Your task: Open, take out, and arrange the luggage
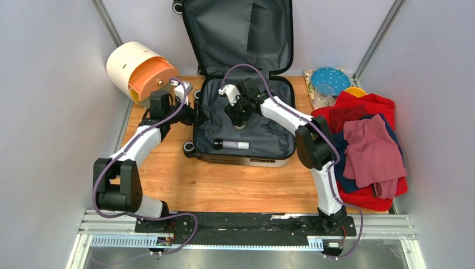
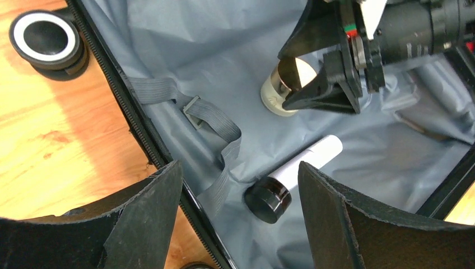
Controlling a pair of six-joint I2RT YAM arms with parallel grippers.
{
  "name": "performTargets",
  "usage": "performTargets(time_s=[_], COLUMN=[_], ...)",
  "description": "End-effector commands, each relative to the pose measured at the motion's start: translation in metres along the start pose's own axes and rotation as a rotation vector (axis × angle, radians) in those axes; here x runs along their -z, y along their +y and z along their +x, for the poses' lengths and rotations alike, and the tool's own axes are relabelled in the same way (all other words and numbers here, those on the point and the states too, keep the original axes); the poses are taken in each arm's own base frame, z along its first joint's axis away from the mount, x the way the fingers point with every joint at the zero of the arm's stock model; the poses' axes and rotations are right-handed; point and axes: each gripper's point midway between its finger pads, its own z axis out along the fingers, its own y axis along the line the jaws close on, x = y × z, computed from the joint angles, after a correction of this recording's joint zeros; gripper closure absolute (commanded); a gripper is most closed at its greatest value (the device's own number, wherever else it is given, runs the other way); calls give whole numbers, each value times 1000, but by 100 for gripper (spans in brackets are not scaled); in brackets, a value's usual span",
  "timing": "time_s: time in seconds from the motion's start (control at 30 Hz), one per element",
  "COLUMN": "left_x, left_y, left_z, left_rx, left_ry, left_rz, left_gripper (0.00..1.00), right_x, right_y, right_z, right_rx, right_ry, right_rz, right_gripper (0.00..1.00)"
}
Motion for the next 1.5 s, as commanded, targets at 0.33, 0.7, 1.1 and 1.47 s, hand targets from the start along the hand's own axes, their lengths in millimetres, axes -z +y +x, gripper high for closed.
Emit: performTargets(time_s=[0.33,0.7,1.1,1.47], left_x=[-30,-98,-142,-156], left_y=[-1,-33,-33,-38], left_z=[-29,5,56,70], left_rx=[104,-108,-62,-108], left_ry=[8,273,393,398], left_rz=[19,-28,-139,-141], left_gripper=[15,14,13,16], right_x=[68,178,194,198], right_y=[-11,-81,-97,-108], right_z=[-62,11,47,57], right_rx=[-53,-237,-296,-354], right_ry=[-193,-189,-155,-157], right_rz=[38,186,231,232], right_gripper=[6,5,5,5])
